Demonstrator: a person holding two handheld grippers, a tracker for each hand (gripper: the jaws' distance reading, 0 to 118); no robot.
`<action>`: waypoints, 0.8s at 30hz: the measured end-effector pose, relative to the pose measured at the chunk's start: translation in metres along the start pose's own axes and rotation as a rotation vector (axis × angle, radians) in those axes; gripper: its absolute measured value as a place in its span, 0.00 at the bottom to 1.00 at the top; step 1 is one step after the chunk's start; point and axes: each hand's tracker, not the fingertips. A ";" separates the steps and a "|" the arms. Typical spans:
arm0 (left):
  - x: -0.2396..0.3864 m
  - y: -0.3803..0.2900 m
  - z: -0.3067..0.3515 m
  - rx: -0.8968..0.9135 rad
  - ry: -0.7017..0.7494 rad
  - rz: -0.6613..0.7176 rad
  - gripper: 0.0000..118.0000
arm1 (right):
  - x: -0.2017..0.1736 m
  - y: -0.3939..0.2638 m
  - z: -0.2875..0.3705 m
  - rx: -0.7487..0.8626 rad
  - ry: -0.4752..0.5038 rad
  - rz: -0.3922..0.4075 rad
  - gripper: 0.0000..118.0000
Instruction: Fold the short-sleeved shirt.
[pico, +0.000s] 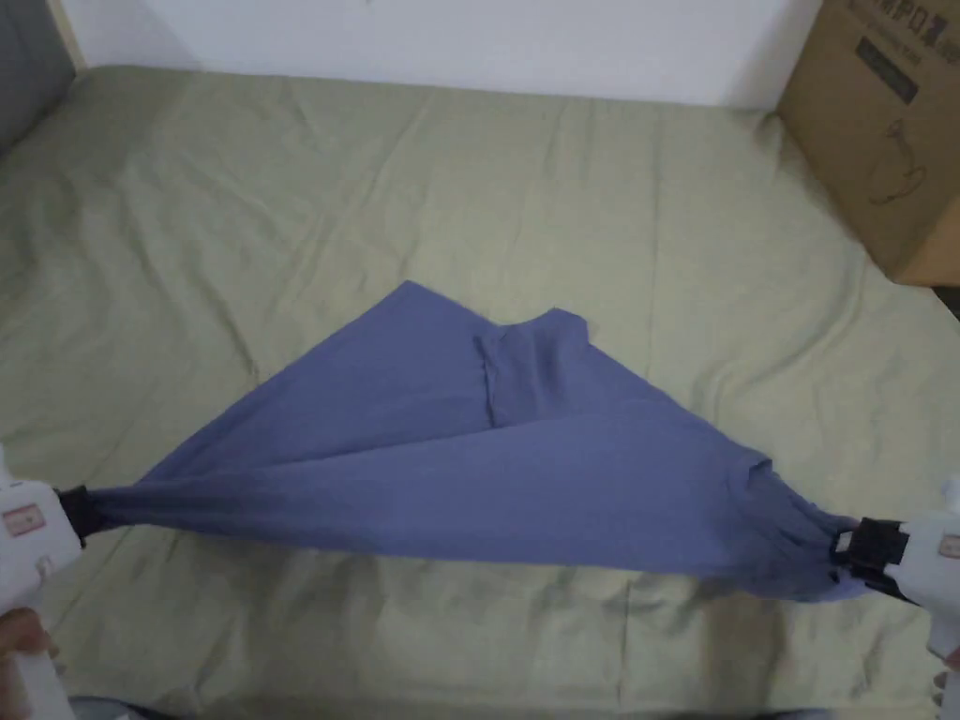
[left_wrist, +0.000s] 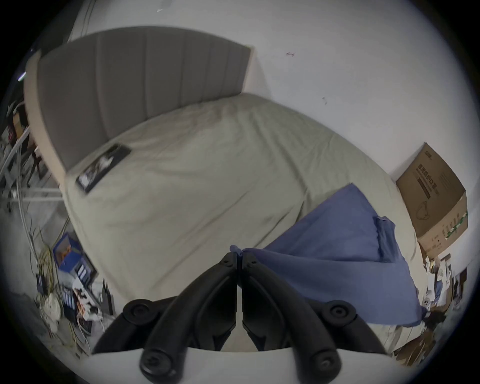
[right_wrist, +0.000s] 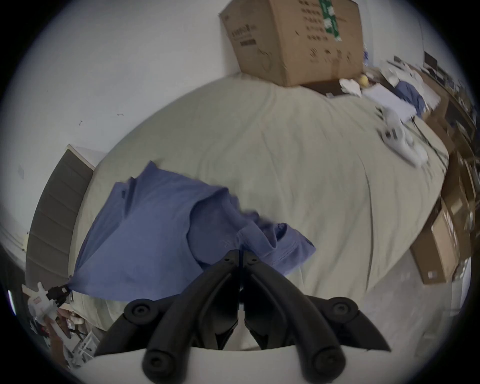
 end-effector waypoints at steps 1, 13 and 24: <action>-0.003 -0.007 0.002 0.000 0.009 -0.003 0.01 | 0.006 -0.011 0.001 -0.007 0.001 -0.013 0.01; -0.028 -0.012 0.004 -0.023 0.052 0.002 0.81 | 0.017 -0.043 0.025 0.019 -0.027 0.028 0.59; 0.047 0.038 0.102 0.486 -0.072 -0.287 0.93 | -0.058 0.006 0.135 0.522 0.043 0.294 1.00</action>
